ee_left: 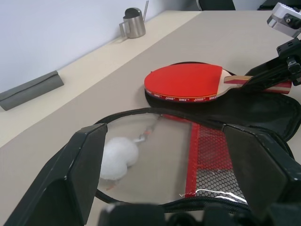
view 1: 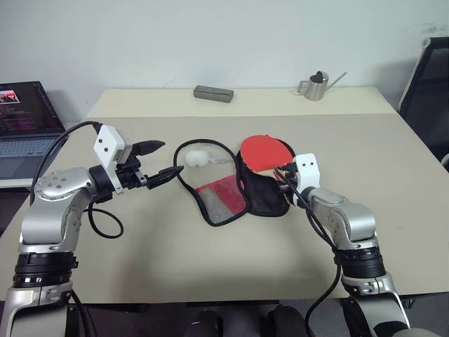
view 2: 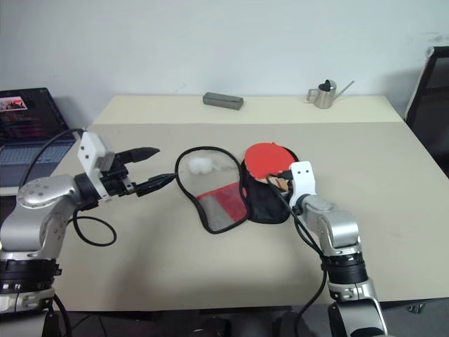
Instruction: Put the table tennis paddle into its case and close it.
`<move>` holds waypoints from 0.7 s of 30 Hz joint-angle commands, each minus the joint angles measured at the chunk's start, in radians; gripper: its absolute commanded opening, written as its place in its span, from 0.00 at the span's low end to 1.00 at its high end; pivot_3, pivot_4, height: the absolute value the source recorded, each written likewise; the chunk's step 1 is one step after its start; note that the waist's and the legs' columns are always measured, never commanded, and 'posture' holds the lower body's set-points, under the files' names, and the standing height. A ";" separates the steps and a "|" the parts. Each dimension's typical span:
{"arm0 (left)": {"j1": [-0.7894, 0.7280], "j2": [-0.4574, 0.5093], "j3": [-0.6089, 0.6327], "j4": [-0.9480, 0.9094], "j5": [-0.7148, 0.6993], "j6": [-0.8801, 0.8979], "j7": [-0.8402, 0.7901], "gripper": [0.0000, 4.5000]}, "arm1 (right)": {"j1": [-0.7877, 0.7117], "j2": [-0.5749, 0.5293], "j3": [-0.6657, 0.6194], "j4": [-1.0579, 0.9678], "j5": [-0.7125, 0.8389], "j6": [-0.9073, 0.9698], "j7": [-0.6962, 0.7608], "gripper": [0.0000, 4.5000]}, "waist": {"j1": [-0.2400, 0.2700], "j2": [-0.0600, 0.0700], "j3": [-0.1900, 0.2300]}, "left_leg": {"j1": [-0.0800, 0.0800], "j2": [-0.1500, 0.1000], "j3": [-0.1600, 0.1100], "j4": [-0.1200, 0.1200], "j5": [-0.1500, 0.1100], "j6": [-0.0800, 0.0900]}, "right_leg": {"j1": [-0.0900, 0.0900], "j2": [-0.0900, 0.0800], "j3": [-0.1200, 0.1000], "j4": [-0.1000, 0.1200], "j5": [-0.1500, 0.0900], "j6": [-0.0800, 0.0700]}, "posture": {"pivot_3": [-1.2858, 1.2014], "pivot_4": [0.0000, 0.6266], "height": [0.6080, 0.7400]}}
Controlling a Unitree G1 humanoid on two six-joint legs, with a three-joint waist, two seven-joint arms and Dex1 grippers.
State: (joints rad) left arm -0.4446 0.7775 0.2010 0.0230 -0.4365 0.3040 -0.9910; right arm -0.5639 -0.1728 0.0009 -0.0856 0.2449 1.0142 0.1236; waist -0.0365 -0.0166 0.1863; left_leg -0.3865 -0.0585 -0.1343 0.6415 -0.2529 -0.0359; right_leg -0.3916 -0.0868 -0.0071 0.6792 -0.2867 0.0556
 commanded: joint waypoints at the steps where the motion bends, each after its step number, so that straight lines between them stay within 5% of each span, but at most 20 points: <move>1: -0.017 0.000 0.005 -0.028 0.002 -0.017 0.007 0.95 | -0.035 0.014 -0.013 -0.066 0.008 0.018 -0.007 0.25 | 0.000 0.000 0.000 | 0.000 0.000 0.000 0.000 0.000 0.000 | 0.000 0.000 0.000 0.000 0.000 0.000 | 0.52 0.24 1.00; 7: -0.014 0.002 0.007 -0.030 0.001 -0.017 0.006 0.95 | -0.029 0.048 -0.036 -0.088 0.024 0.056 -0.021 0.25 | -0.001 0.000 0.000 | 0.000 0.000 0.000 0.000 0.000 0.000 | 0.000 0.000 0.000 0.000 0.000 0.000 | 0.52 0.24 1.00; 17: -0.017 0.006 0.011 -0.022 0.004 -0.019 0.006 0.95 | -0.028 0.079 -0.055 -0.131 0.019 0.073 -0.050 1.00 | -0.002 0.000 0.000 | 0.000 0.000 0.000 0.000 0.000 0.000 | 0.000 0.000 0.000 0.000 0.000 0.000 | 0.52 0.24 1.00; 21: -0.028 0.016 0.024 0.006 0.014 -0.030 0.011 0.95 | -0.028 0.080 -0.051 -0.145 0.021 0.062 -0.041 1.00 | -0.003 0.000 0.000 | 0.000 0.000 0.000 0.000 0.000 0.000 | 0.000 0.000 0.000 0.000 0.000 0.000 | 0.52 0.24 1.00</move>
State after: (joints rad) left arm -0.4480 0.7760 0.2006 0.0311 -0.4280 0.2954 -0.9908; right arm -0.5695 -0.0981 -0.0471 -0.1765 0.2575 1.0918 0.0807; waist -0.0398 -0.0166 0.1863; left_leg -0.3863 -0.0584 -0.1343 0.6414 -0.2529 -0.0358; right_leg -0.3920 -0.0867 -0.0069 0.6796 -0.2867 0.0555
